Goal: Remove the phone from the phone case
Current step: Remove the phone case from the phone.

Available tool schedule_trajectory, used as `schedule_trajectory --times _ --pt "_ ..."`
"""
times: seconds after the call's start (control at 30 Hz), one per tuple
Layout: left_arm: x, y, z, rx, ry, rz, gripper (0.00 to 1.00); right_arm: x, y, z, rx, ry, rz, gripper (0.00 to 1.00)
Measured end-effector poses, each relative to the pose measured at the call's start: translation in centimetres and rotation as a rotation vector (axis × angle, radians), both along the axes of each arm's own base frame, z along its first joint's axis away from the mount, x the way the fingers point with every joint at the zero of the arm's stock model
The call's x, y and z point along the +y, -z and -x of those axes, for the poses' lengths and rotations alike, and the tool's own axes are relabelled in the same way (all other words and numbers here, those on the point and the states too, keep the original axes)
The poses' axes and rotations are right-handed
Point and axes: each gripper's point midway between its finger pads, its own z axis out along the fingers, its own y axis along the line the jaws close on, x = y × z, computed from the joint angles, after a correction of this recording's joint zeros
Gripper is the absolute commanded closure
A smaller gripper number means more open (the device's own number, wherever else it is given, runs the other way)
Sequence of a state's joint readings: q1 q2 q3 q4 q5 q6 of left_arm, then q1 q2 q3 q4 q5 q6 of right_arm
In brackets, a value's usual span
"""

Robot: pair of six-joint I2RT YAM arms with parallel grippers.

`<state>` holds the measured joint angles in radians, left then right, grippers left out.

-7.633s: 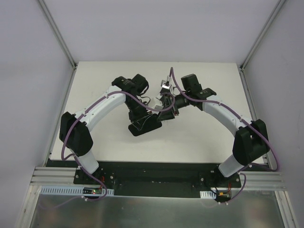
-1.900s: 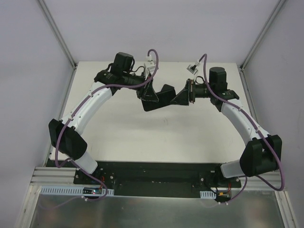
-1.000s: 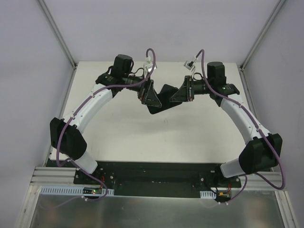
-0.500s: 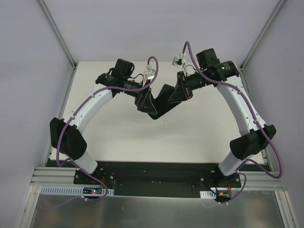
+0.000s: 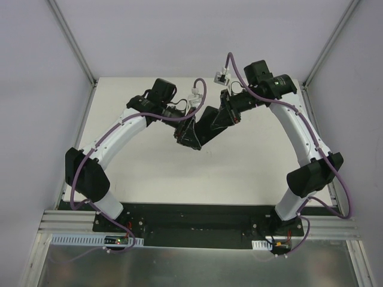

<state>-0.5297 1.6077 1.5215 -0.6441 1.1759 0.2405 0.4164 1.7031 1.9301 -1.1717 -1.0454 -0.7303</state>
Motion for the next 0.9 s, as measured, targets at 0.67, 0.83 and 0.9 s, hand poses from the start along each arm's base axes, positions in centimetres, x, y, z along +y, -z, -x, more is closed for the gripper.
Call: schedule_trajectory --times 0.67,0.83,0.9 --pt "0.6 1.9 0.1 -0.041 -0.014 -0.06 1.0 1.1 0.3 -2.1 0.002 0.169 -0.056 0.01" --pt "1.3 1.3 -0.3 -0.097 -0.06 -0.087 1.0 0.3 -0.2 -3.6 0.013 0.348 -0.076 0.01" --pt "1.8 1.0 -0.5 -0.105 -0.082 -0.09 1.0 -0.4 -0.5 -4.2 0.043 0.421 -0.089 0.01"
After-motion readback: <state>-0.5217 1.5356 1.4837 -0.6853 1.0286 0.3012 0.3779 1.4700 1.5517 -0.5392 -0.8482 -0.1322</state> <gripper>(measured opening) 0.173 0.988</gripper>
